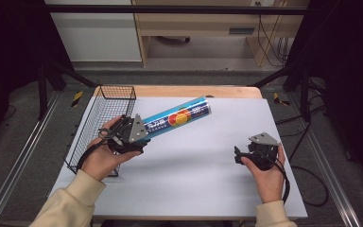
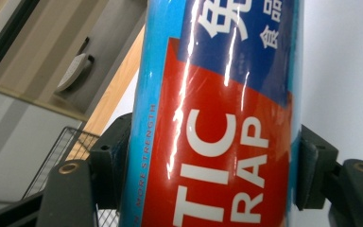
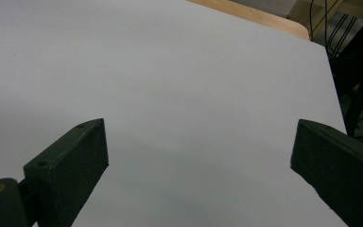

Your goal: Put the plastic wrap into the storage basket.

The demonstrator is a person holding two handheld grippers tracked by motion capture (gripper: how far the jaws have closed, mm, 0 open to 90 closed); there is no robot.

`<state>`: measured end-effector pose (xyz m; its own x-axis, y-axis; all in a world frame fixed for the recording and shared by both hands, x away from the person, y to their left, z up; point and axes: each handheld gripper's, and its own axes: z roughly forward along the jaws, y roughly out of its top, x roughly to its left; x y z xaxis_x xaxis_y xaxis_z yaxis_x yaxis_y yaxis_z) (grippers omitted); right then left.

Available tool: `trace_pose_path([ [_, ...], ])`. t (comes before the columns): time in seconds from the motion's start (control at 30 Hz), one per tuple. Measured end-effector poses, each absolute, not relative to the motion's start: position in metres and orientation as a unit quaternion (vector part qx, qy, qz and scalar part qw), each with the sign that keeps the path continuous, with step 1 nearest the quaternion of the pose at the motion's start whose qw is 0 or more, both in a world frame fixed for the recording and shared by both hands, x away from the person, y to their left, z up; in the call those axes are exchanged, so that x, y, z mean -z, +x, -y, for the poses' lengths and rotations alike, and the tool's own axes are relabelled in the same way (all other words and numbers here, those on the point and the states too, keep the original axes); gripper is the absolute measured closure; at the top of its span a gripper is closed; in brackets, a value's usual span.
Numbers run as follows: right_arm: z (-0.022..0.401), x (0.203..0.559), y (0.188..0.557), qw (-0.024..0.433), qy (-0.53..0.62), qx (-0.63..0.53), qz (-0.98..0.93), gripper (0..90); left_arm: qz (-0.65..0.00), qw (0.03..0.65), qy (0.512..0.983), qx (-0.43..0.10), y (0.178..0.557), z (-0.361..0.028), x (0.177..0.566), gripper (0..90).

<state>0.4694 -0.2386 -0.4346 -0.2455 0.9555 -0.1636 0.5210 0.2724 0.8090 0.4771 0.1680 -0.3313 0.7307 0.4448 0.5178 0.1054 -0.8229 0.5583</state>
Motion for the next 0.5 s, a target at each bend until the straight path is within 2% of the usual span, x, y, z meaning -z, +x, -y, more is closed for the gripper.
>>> trace_pose_path([
  [0.5,0.24,0.439,0.468,0.346,0.523,-0.318,-0.711,5.1,-0.19,0.248,0.881,-0.355,0.468,-0.201,0.309,30.1],
])
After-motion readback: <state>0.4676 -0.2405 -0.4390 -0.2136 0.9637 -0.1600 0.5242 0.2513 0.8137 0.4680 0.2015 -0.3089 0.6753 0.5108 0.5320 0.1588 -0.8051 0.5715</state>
